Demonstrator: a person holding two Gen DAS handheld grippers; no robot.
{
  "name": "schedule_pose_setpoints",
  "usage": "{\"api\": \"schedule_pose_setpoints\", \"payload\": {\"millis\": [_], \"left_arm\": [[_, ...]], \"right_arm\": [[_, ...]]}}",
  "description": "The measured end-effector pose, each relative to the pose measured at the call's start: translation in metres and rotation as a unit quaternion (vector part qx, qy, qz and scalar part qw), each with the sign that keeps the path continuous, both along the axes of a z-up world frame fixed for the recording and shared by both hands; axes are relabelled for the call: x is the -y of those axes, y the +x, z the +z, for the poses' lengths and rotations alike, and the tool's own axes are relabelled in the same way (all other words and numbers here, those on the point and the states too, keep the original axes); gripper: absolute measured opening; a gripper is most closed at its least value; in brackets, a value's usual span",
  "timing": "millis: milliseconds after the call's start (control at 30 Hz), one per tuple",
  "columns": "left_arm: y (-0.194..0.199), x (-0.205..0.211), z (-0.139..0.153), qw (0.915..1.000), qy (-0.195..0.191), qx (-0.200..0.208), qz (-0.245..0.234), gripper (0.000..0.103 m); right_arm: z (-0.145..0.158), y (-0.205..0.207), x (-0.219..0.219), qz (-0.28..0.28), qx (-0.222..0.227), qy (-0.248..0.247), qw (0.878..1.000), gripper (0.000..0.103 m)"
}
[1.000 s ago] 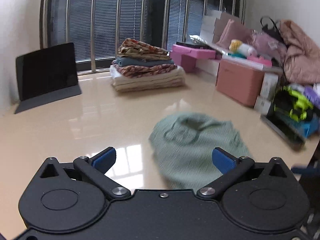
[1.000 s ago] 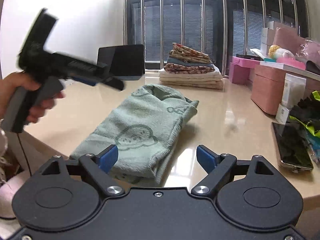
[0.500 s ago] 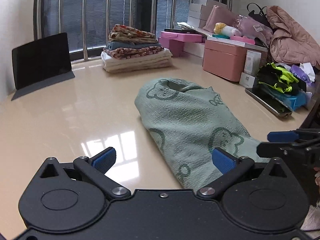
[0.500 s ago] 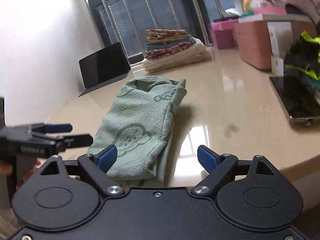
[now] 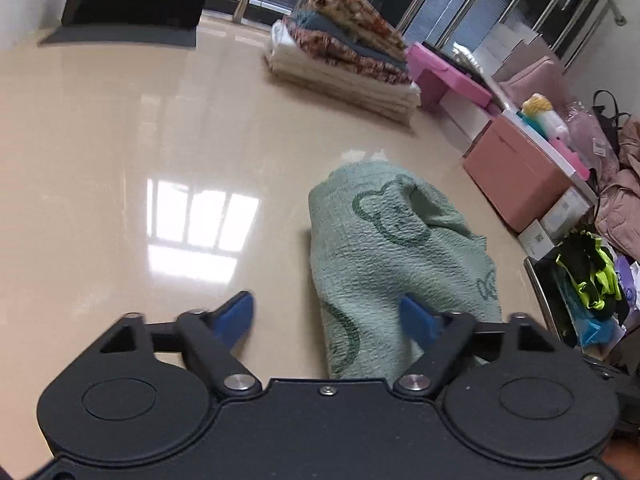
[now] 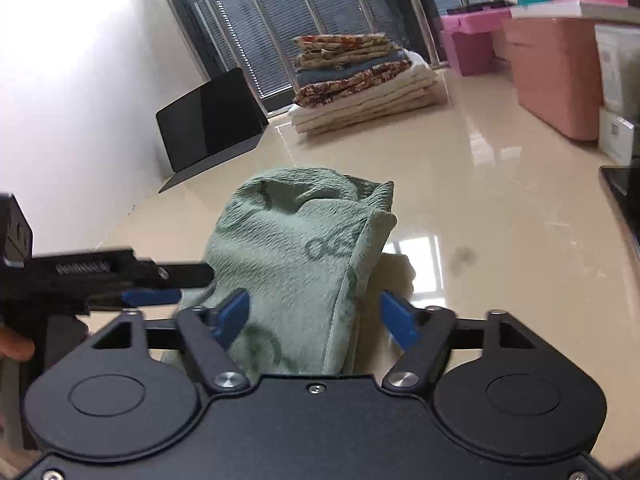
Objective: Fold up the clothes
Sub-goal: 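Grasp the folded green bundle with the left gripper while the right gripper grasps beside it, then carry the bundle with both grippers beside the stack of folded clothes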
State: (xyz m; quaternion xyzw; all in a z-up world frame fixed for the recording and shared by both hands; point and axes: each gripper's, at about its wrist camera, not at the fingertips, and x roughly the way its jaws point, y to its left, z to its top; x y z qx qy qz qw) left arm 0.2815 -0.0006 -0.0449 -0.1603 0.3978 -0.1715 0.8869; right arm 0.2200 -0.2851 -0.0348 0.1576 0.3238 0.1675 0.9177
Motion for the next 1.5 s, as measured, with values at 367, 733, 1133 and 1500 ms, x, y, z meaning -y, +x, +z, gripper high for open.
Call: {"api": "schedule_pose_setpoints", "payload": {"millis": [367,733,1133,1500], "left_arm": [[0.008,0.021,-0.003,0.9998,-0.015,0.007,-0.013,0.063],[0.012,0.015,0.004,0.9975,-0.068,-0.001,-0.021,0.023],[0.011,-0.023,0.026,0.9937,-0.109,0.027,-0.005,0.023],[0.019,-0.066,0.055,0.9901,-0.120,0.068,0.022,0.023]], "right_arm": [[-0.019,0.015,0.011,-0.017,-0.028,0.088,0.996,0.051],[-0.024,0.019,0.010,-0.019,-0.032,0.158,0.987,0.014],[0.002,0.027,-0.017,0.013,-0.004,0.144,0.989,0.013],[0.035,0.049,-0.067,0.061,0.032,0.113,0.991,0.014]]}}
